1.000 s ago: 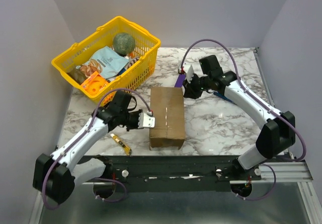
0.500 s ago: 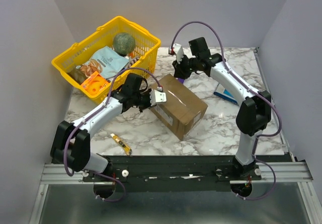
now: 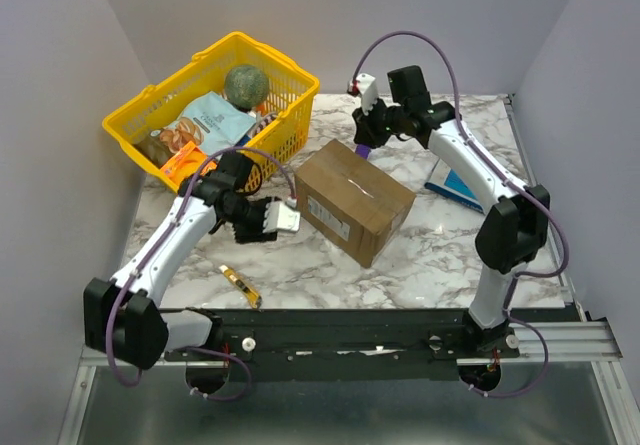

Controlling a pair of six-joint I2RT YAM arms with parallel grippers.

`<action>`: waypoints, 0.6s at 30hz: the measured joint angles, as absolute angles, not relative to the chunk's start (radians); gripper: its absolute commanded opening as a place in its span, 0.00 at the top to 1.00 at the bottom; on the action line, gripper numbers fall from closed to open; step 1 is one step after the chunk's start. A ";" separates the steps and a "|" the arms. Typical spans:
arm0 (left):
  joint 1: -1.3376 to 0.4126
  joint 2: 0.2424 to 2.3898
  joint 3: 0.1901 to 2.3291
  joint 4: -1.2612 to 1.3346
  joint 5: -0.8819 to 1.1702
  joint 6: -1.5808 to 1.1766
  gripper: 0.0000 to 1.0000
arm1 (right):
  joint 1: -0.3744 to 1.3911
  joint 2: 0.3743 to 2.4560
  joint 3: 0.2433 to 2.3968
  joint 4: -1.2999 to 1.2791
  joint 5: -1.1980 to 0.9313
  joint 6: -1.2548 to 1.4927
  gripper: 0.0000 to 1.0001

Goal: Unpack the express box

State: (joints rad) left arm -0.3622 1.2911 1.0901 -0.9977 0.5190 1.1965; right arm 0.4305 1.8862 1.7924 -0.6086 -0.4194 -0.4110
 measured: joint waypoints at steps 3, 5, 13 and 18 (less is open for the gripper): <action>-0.325 1.198 1.000 -1.152 0.471 1.369 0.39 | 0.411 1.818 1.772 -0.609 -0.419 -0.387 0.49; -0.315 1.177 0.960 -1.218 0.445 1.460 0.38 | 0.401 1.766 1.752 -0.609 -0.419 -0.373 0.35; -0.266 1.194 0.812 -1.288 0.379 1.764 0.40 | 0.395 1.600 1.612 -0.601 -0.414 -0.367 0.19; -0.257 1.185 0.730 -1.225 0.380 1.843 0.45 | 0.395 1.563 1.539 -0.606 -0.404 -0.368 0.19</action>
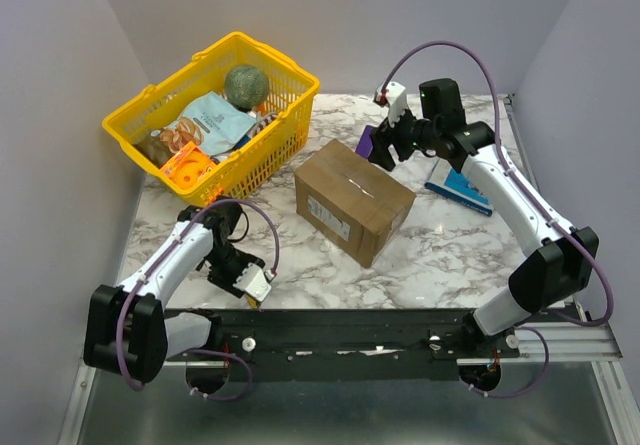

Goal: Unpack the express box

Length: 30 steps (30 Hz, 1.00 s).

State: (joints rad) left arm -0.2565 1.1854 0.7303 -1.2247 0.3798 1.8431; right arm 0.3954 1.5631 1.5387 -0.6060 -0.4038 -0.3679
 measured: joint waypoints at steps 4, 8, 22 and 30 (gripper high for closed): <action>-0.257 1.211 0.709 -1.162 0.380 1.848 0.46 | 0.395 1.557 1.530 -0.612 -0.396 -0.368 0.19; -0.257 1.216 0.657 -1.076 0.380 1.844 0.47 | 0.395 1.552 1.530 -0.613 -0.389 -0.369 0.19; -0.256 1.218 0.586 -1.006 0.366 1.834 0.96 | 0.395 1.547 1.529 -0.624 -0.375 -0.387 0.19; -0.255 1.143 0.580 -0.991 0.414 1.812 1.00 | 0.395 1.504 1.532 -0.645 -0.371 -0.382 0.20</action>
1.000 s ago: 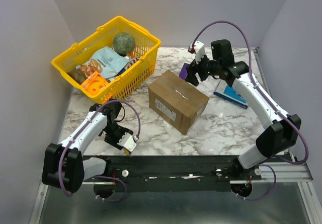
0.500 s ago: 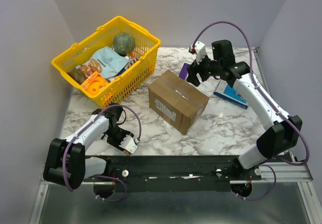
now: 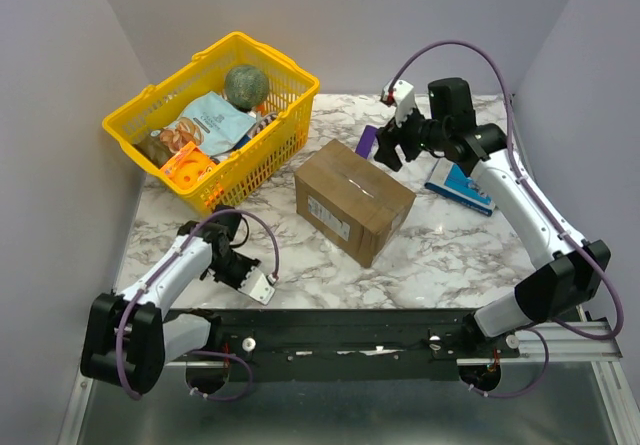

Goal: Unpack the express box

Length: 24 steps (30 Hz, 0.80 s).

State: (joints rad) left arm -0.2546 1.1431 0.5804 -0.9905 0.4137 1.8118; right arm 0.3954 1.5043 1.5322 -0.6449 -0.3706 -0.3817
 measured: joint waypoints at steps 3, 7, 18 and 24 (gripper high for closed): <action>-0.255 1.107 0.642 -0.995 0.472 1.756 1.00 | 0.395 1.500 1.572 -0.661 -0.393 -0.359 0.20; -0.255 1.066 0.767 -0.957 0.551 1.662 1.00 | 0.395 1.500 1.648 -0.682 -0.460 -0.320 0.20; -0.387 1.074 0.876 -0.459 0.585 1.107 1.00 | 0.447 1.623 1.684 -0.660 -0.802 -0.126 0.19; -0.455 1.143 0.948 -0.209 0.516 0.819 1.00 | 0.505 1.709 1.698 -0.627 -0.830 -0.020 0.19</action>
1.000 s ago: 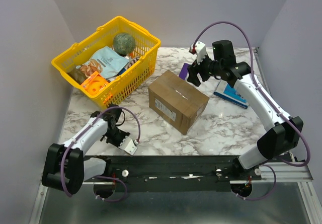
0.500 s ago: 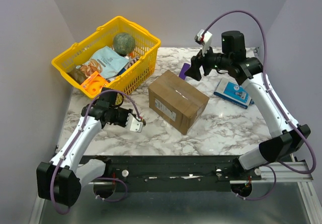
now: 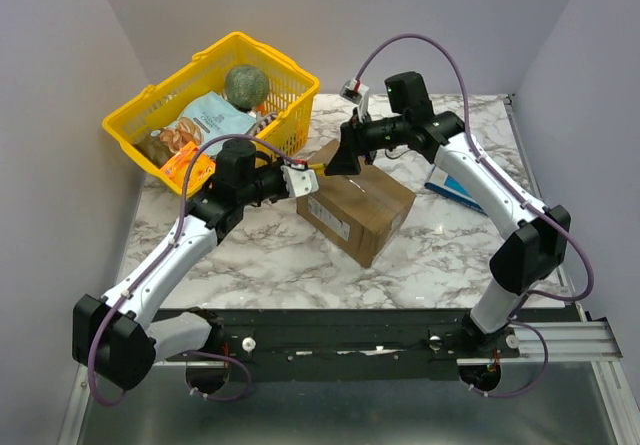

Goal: Unpack the express box

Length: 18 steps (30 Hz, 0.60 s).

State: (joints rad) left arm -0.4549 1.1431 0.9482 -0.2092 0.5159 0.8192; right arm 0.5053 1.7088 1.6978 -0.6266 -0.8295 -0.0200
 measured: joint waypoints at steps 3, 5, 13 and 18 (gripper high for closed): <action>-0.480 1.158 0.955 -0.121 0.466 0.720 1.00 | 0.515 1.717 1.707 -0.615 -0.832 0.009 0.19; -0.495 1.167 0.958 -0.084 0.439 0.664 1.00 | 0.516 1.717 1.716 -0.608 -0.833 0.022 0.21; -0.537 1.180 0.959 0.011 0.384 0.542 1.00 | 0.518 1.717 1.723 -0.583 -0.830 0.048 0.40; -0.550 1.180 0.959 0.027 0.377 0.515 1.00 | 0.523 1.722 1.723 -0.570 -0.823 0.054 0.57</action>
State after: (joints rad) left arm -0.5495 1.1805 0.9588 0.0265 0.3771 0.5152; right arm 0.5232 1.7218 1.7226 -0.5701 -0.8234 0.0540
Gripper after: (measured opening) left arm 0.078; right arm 0.522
